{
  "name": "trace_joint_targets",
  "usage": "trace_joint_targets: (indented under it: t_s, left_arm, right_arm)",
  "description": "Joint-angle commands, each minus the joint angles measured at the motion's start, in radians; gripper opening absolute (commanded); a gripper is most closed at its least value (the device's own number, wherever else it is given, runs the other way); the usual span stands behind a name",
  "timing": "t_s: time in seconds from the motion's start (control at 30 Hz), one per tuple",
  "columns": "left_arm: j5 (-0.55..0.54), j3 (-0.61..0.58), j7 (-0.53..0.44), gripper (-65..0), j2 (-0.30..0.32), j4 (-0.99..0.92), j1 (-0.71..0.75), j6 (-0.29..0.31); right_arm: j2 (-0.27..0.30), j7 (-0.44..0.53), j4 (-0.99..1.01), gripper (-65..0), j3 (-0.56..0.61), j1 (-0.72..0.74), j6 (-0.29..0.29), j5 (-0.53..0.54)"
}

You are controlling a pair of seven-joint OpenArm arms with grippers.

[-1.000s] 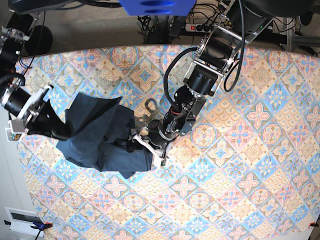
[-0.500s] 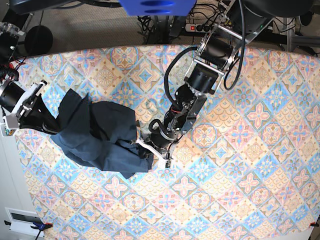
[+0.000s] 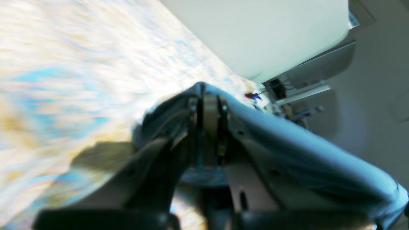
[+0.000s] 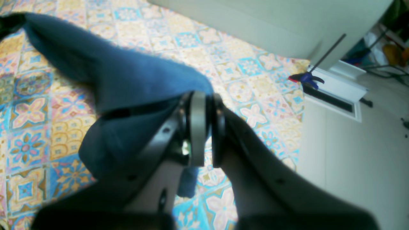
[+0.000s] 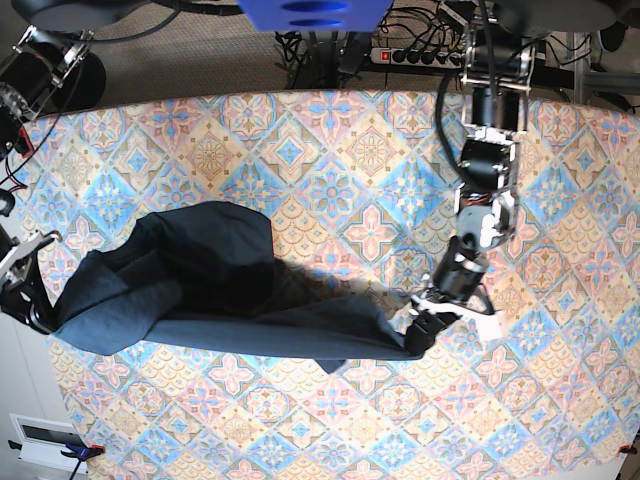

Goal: Layout the t-shirt on the table in an organized manner, then fold the t-shirt properly
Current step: 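Stretch the shirt lengthwise between both grippers on the table, then release the shirt and regrasp its ends with both grippers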

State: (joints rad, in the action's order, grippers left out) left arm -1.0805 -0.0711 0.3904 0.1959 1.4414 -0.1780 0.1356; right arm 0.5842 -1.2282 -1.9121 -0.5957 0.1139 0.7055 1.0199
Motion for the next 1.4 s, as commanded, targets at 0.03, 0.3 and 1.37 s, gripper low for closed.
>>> trace_joint_targets:
  t_s: [0.03, 0.3, 1.37]
  left_arm:
    - [-0.027, 0.011, -0.028, -65.0, 0.037, 0.081, -0.01, 0.016]
    - [-0.125, 0.015, -0.028, -65.0, 0.233, 0.229, 0.053, 0.016]
    - [0.132, 0.175, 0.267, -65.0, 0.518, 0.422, 0.475, 0.016]
  right_arm:
    - [0.027, 0.034, -0.011, -64.8, -0.007, 0.042, -0.007, -0.046]
    - [-0.036, 0.031, -0.011, -64.8, 0.112, 0.128, -0.007, -0.074]
    - [-0.203, 0.15, 0.575, -64.6, 0.371, 0.129, -0.007, -0.298]
